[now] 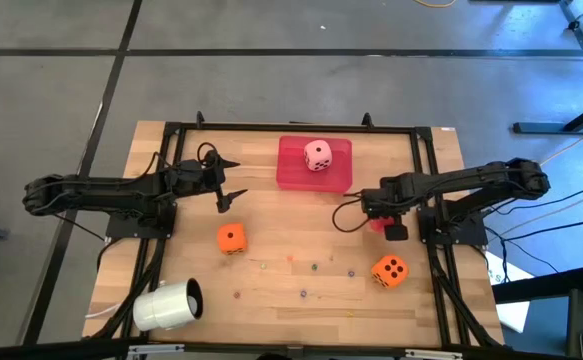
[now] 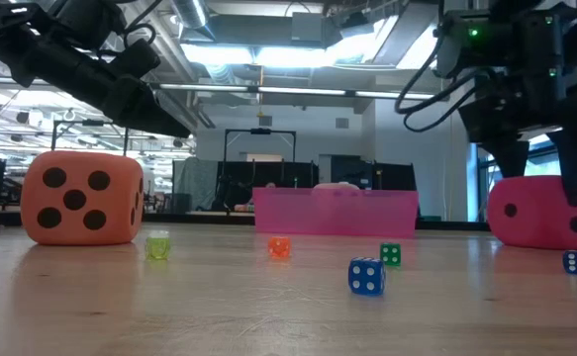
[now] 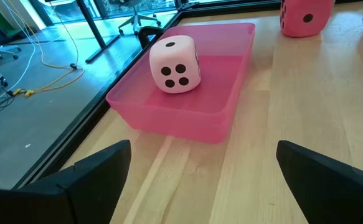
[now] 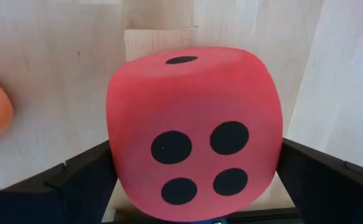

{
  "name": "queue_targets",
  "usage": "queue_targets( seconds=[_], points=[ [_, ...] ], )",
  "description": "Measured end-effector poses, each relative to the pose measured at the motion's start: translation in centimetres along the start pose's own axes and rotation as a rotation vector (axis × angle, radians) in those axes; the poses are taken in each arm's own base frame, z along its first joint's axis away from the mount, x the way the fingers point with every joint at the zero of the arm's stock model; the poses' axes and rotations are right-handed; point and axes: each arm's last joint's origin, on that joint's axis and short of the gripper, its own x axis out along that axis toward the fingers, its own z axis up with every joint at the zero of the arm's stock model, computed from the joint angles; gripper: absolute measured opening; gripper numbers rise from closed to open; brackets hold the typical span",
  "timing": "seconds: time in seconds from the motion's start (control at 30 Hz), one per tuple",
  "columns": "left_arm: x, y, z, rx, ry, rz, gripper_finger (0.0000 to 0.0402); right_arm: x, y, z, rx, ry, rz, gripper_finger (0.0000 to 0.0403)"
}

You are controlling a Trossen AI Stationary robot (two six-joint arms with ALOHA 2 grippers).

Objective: Pick & Place Dice
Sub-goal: Put the large red dice into the red container

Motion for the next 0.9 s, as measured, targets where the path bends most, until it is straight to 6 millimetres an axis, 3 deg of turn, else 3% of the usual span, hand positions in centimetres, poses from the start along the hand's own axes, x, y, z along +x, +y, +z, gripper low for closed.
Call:
queue_targets(
  seconds=[0.27, 0.53, 0.9],
  points=[
    [0.00, 0.00, 0.01, 0.000, 0.000, 0.000, 0.0398, 0.00, 0.00, 0.01, 0.059, -0.008, 0.002, 0.0400],
    [0.00, -0.01, 0.00, 0.000, 0.000, 0.000, 0.0398, 0.04, 0.06, 0.20, 0.281, -0.025, 0.022, 0.0400],
    [0.00, 0.00, 0.01, -0.001, 0.000, 0.000, 0.0398, 0.04, -0.06, 0.62, 0.393, -0.073, -0.010, 0.0400]
  ],
)
